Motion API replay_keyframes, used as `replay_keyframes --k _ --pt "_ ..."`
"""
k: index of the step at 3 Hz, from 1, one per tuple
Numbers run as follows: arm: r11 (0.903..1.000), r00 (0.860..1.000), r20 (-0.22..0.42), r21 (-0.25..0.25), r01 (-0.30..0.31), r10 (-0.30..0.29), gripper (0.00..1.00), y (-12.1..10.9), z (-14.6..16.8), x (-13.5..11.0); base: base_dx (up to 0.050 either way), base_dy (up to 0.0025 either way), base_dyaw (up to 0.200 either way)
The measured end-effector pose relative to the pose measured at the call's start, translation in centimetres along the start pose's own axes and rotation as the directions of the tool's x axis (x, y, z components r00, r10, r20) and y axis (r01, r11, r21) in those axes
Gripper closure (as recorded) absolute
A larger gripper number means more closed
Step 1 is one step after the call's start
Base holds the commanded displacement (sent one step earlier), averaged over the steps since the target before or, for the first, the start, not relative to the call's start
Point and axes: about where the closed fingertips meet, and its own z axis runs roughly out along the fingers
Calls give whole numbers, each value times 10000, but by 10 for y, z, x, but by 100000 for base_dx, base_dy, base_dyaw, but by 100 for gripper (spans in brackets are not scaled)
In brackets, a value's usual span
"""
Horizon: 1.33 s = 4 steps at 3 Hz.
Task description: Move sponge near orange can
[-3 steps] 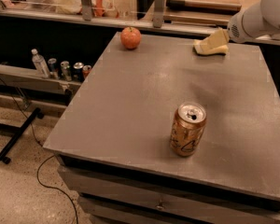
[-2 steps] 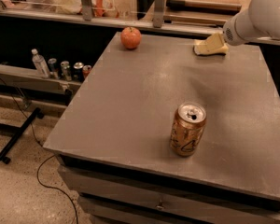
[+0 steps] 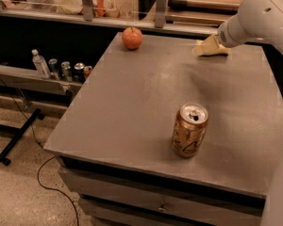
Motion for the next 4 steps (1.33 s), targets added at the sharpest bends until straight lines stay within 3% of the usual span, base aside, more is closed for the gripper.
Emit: replay_keyframes --k 3,4 --pt "9982 9990 -49 -385 -456 454 0 12 39 -9 0 0 0" --pt "9968 9973 -107 -319 -727 724 7 7 47 -7 0 0 0"
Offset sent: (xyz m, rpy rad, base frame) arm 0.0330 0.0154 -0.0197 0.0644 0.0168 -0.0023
